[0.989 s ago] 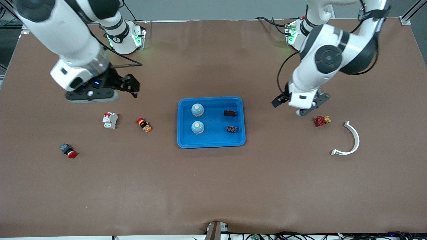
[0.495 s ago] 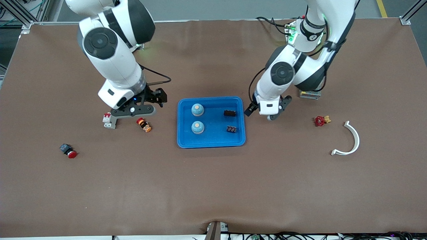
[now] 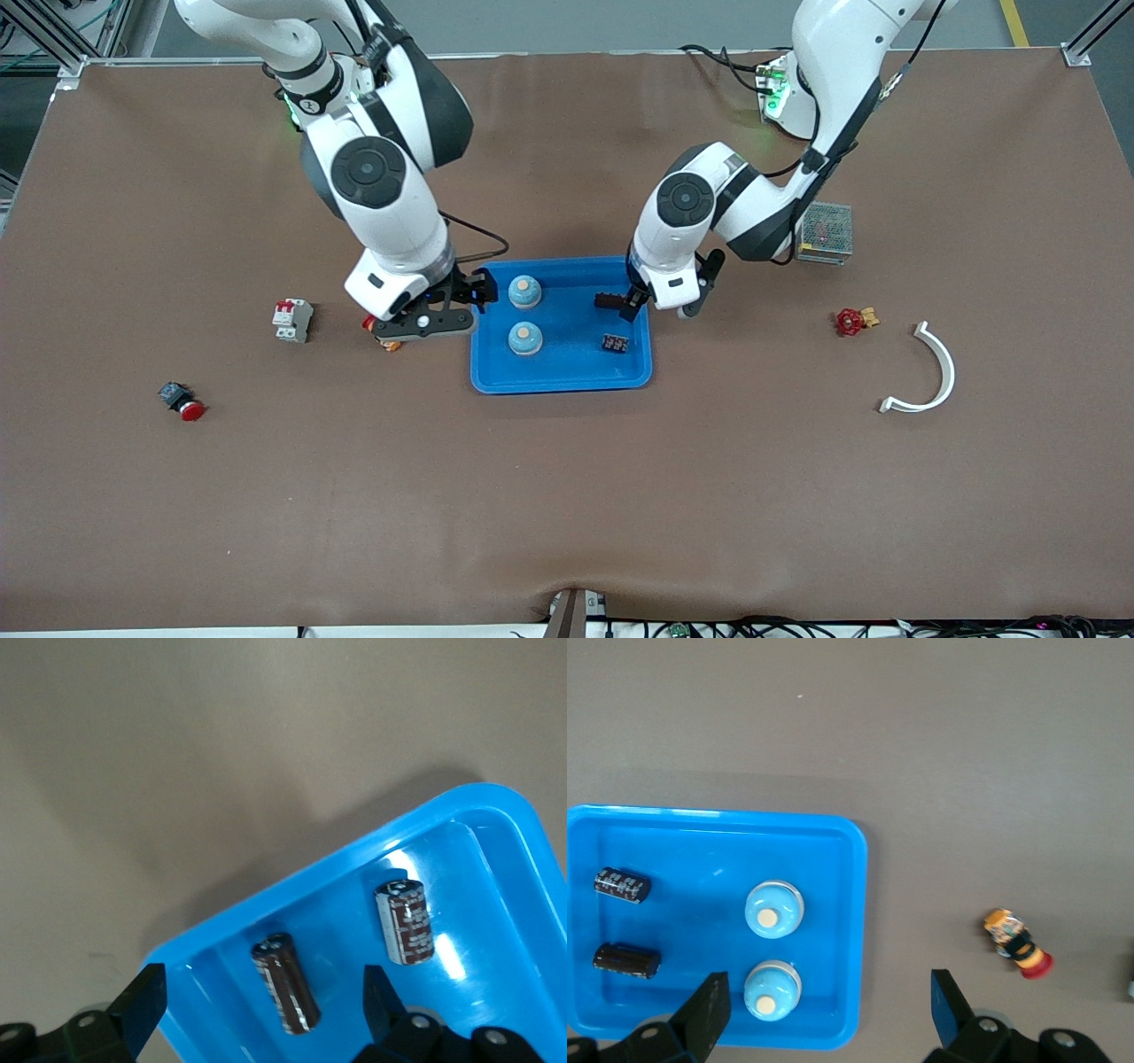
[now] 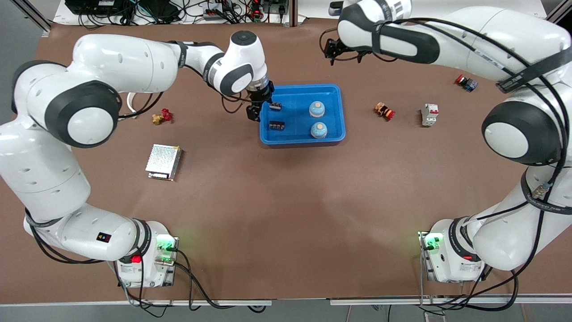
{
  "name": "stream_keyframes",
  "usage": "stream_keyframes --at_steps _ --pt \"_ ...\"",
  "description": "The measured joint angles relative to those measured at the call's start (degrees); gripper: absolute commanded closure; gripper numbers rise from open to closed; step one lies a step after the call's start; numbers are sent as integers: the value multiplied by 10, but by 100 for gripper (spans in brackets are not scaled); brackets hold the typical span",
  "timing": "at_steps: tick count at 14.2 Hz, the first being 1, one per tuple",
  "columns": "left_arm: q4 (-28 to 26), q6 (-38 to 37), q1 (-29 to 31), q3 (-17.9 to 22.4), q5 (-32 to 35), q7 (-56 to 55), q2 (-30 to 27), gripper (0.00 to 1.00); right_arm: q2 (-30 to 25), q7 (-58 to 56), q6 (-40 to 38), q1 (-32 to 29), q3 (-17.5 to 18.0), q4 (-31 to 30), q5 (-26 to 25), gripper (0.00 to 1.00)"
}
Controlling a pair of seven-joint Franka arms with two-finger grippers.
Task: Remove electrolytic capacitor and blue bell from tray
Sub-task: 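Grasp a brown capacitor with the left gripper while the right gripper reaches a bell, then lift the capacitor with the left gripper while the right gripper grasps the bell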
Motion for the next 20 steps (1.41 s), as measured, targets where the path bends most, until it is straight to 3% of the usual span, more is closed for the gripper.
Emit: stream_keyframes --at_steps 7,10,20 --pt "57 0 -30 0 73 -173 75 20 58 3 62 6 0 -2 31 0" --pt "59 0 -36 0 74 -195 87 25 75 3 78 8 0 -2 31 0" --pt "60 0 -41 1 76 -210 100 57 115 3 112 26 0 -3 31 0"
